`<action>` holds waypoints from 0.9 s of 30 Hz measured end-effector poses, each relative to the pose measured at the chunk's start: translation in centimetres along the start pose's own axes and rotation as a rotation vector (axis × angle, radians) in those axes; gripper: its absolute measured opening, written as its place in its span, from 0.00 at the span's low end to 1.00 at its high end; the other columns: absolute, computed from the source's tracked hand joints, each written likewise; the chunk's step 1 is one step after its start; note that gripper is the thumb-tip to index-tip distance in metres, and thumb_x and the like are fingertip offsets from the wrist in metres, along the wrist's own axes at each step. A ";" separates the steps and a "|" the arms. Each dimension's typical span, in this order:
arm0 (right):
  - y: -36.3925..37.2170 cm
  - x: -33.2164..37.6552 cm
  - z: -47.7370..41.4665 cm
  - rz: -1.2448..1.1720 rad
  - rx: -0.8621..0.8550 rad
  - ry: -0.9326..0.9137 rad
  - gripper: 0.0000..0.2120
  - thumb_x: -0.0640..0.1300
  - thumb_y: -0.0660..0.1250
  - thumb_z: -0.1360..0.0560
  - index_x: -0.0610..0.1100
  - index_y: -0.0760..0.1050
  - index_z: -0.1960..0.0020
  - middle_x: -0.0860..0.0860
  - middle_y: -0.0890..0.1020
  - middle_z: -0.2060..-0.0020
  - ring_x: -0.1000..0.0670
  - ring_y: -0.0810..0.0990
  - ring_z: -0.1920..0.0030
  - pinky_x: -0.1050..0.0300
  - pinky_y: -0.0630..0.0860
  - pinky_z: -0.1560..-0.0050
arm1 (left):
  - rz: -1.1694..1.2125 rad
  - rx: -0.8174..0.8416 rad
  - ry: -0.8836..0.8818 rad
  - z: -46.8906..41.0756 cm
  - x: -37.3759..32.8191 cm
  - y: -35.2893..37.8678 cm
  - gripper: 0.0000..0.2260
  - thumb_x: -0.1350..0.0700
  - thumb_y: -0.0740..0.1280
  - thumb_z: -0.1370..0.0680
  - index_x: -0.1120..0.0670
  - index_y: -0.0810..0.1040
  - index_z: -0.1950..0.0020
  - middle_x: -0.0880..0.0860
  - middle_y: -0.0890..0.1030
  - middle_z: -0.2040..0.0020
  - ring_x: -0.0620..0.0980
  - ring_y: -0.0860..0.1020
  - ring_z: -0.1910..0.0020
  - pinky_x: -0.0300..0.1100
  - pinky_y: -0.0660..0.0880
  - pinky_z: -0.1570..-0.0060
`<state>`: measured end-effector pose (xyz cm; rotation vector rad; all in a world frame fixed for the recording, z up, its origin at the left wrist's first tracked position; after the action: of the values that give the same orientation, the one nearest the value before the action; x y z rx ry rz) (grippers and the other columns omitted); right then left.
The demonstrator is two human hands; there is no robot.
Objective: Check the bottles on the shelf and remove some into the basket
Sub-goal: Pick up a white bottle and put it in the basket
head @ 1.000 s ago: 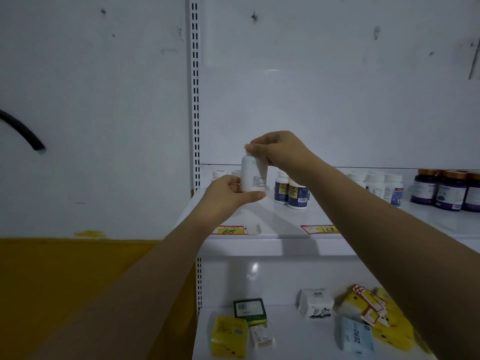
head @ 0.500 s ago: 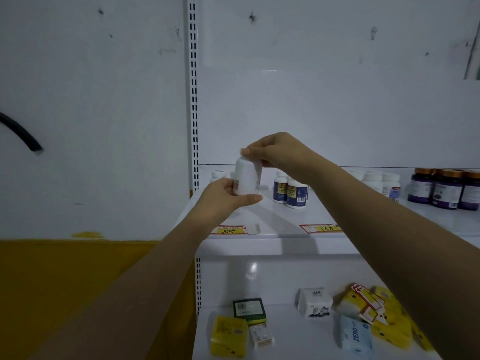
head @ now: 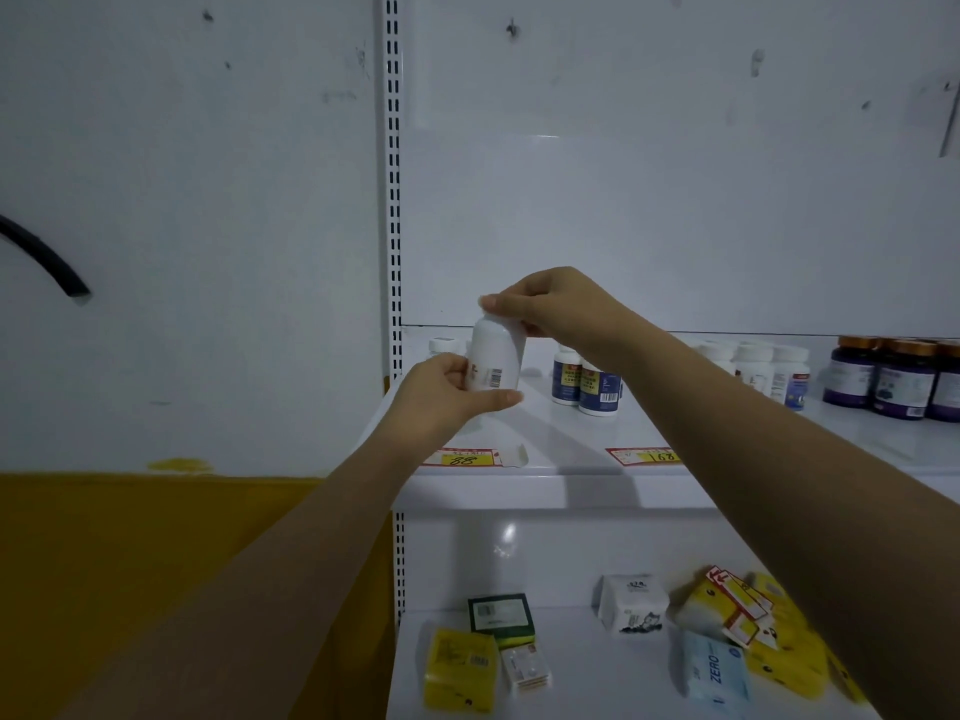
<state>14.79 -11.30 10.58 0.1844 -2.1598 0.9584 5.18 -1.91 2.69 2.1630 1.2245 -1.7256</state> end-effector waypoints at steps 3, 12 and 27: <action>0.2 0.3 0.2 -0.024 0.000 -0.035 0.17 0.56 0.68 0.26 0.43 0.80 0.47 0.48 0.83 0.49 0.48 0.80 0.47 0.48 0.76 0.39 | -0.007 0.027 0.026 -0.1 0.2 0.1 0.21 0.50 0.74 0.30 0.54 0.76 0.39 0.51 0.80 0.46 0.50 0.79 0.47 0.38 0.75 0.52; 2.7 0.8 0.1 -0.108 0.110 0.002 0.16 0.49 0.68 0.25 0.46 0.71 0.39 0.51 0.79 0.51 0.49 0.81 0.49 0.58 0.80 0.53 | -0.203 -0.021 0.042 -0.2 0.2 -1.4 0.21 0.46 0.70 0.27 0.53 0.72 0.37 0.50 0.78 0.44 0.47 0.75 0.50 0.33 0.69 0.62; 19.2 12.1 1.1 0.030 0.268 -0.310 0.22 0.50 0.69 0.26 0.43 0.69 0.35 0.45 0.76 0.40 0.51 0.73 0.51 0.69 0.65 0.66 | -1.000 -0.102 -0.346 9.4 8.2 -18.0 0.31 0.34 0.57 0.25 0.56 0.66 0.31 0.56 0.73 0.36 0.54 0.73 0.40 0.49 0.73 0.44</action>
<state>-2.21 3.49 7.33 0.4577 -2.3075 1.3073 -13.37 9.16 -0.81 1.1102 2.4070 -2.1013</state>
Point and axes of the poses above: each hand's wrist, its own z-axis away from the middle knuckle, its own y-axis out of the palm, x = y × z, the point moved 6 cm from there along -z, towards the middle knuckle
